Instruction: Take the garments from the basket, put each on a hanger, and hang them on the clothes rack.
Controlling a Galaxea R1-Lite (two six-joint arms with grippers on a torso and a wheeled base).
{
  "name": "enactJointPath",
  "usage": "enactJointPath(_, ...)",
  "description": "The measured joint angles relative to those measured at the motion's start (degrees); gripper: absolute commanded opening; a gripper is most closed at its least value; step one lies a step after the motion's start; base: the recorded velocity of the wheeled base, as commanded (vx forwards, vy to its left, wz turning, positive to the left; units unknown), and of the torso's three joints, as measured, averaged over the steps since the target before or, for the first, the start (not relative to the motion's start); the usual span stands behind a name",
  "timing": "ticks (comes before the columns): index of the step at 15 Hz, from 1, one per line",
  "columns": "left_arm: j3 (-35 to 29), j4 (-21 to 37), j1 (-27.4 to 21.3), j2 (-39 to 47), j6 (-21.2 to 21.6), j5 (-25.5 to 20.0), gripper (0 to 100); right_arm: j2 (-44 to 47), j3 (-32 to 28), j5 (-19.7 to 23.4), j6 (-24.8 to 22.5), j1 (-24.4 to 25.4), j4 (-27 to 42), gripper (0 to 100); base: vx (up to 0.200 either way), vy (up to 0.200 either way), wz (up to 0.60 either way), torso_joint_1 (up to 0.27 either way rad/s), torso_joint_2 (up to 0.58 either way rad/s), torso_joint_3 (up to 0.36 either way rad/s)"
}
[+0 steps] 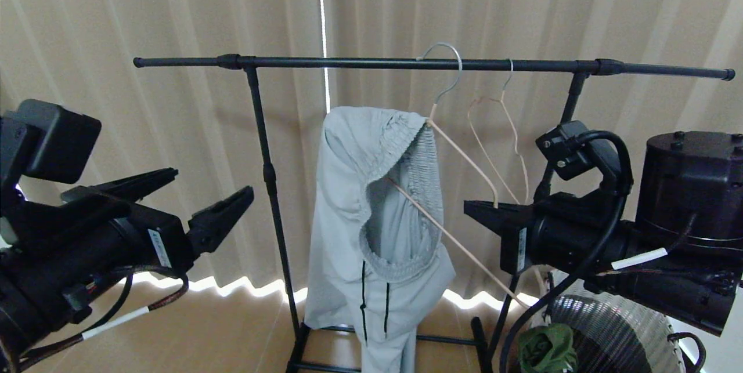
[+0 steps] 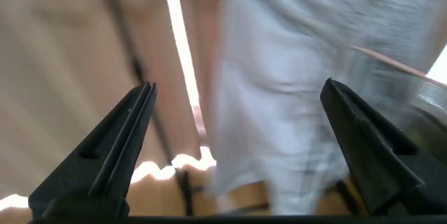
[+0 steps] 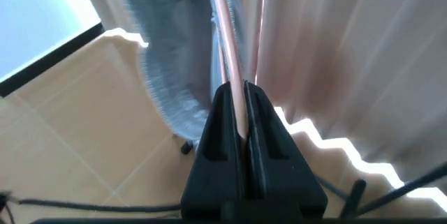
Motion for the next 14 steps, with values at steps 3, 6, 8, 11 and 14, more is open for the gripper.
enactJointPath(3, -1.77, -0.04, 5.41, -0.60, 3.86, -3.69, 100, -2.43, 0.00, 3.80, -0.99, -0.96, 6.35, 0, 0.000, 0.000, 0.00, 0.000, 0.00, 0.000)
enactJointPath(6, -2.35, -0.04, 9.85, -0.94, 7.72, -8.70, 100, -3.57, 0.74, 5.03, -2.72, -2.19, 6.30, 0, 0.000, 0.000, 0.00, 0.000, 0.00, 0.000)
enactJointPath(8, -2.34, -0.09, 11.17, -1.32, 8.37, -12.18, 100, -3.83, 2.38, 8.96, -4.28, -3.19, 5.86, 0, 0.000, 0.000, 0.00, 0.000, 0.00, 0.000)
enactJointPath(11, -1.63, -0.04, 11.63, -2.61, 8.59, -13.49, 100, -4.60, 3.06, 13.02, -4.57, -3.50, 5.64, 0, 0.000, 0.000, 0.00, 0.000, 0.00, 0.000)
enactJointPath(14, -1.18, 0.07, 11.63, -3.13, 9.67, -16.16, 100, -4.79, 3.18, 14.08, -4.55, -3.58, 5.62, 0, 0.000, 0.000, 0.00, 0.000, 0.00, 0.000)
